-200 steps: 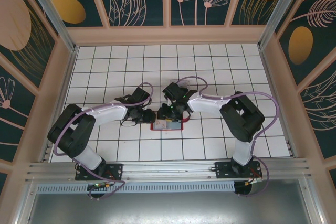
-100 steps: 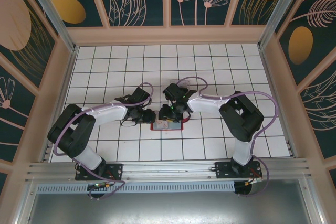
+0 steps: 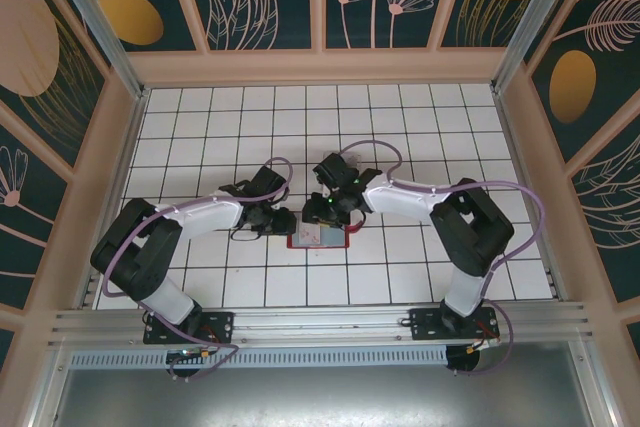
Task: Take the credit cards out of the card holder
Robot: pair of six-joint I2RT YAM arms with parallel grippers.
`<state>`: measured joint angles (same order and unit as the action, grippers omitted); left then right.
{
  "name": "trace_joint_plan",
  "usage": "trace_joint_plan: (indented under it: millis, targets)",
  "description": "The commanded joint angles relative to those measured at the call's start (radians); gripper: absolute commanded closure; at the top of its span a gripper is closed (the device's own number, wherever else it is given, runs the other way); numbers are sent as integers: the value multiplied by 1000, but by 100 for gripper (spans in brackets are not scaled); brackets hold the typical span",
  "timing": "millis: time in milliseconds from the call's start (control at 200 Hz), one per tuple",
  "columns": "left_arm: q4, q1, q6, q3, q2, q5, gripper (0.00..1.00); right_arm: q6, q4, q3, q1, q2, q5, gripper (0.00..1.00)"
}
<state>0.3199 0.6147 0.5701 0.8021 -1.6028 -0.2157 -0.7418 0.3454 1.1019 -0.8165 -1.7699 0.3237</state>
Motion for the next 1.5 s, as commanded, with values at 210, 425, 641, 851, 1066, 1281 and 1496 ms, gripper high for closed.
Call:
trace_joint_plan:
  millis: [210,425,641,851,1066,1281,1496]
  targets:
    - [50,17,3,53,31,-7,58,-18,-48,-86,33,37,22,61]
    - [45,28,5,57,2,-9,56,-23,-69,-107,37,34,34,61]
    - [34,28,-10,41,-53,-11,57,-22,-78,-115,42,31,40,62]
    - [69,30,-30,29,-80,41,58,-16,-100,-118,46,21,57,66]
    - [71,29,-27,16,-81,41,58,-6,-124,-122,48,0,76,73]
    - [74,30,-26,17,-83,40,58,-5,-143,-136,49,-17,81,77]
    - [79,30,-27,19,-80,42,59,2,-138,-144,50,-33,66,78]
